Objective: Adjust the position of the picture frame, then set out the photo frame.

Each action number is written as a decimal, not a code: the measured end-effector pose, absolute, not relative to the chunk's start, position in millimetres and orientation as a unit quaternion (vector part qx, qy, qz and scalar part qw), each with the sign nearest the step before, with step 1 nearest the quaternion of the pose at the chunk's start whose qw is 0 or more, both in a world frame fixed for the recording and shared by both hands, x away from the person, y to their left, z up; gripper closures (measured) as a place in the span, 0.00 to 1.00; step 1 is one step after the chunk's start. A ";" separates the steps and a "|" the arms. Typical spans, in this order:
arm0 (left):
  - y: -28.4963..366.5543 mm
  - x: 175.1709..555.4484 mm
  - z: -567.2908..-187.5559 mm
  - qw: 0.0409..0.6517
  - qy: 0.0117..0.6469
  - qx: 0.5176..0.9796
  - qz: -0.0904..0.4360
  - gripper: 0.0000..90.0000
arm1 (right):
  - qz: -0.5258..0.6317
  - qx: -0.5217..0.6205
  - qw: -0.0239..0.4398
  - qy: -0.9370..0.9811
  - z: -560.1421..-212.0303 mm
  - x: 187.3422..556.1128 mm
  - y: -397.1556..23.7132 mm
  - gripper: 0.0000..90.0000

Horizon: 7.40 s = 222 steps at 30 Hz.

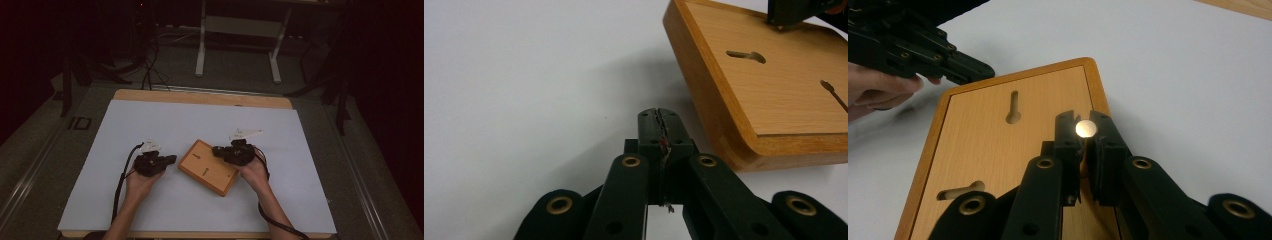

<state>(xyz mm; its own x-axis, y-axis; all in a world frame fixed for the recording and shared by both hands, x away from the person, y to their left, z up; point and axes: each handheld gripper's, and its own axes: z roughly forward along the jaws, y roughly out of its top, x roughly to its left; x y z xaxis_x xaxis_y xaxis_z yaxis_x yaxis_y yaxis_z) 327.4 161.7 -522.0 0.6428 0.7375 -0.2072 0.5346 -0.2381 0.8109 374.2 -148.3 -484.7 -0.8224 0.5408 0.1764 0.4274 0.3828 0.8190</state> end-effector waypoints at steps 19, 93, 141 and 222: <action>147.0 317.2 -523.6 0.434 0.386 0.807 0.105 0.99 | 0.461 0.295 0.054 0.835 -494.9 384.5 -129.5 0.93; 144.8 320.0 -529.4 0.406 0.411 0.807 0.120 0.86 | 0.436 0.309 0.090 0.841 -513.2 374.1 -154.3 0.59; 108.2 345.0 -496.4 0.431 0.319 0.838 0.104 0.81 | 0.430 0.367 0.154 0.810 -520.4 330.0 -229.9 0.53; 71.9 419.5 -520.1 0.442 0.348 0.825 -0.059 0.94 | 0.462 0.262 0.116 0.839 -513.0 317.9 -216.4 0.47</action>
<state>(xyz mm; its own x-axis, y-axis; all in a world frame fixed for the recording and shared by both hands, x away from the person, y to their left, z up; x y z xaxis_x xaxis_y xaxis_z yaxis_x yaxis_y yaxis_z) 419.5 71.9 -520.1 0.7513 0.5220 -0.4038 0.6255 -0.3680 0.6880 317.9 -216.4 -513.0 -0.8356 0.5471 0.0484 0.3336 0.4356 0.8361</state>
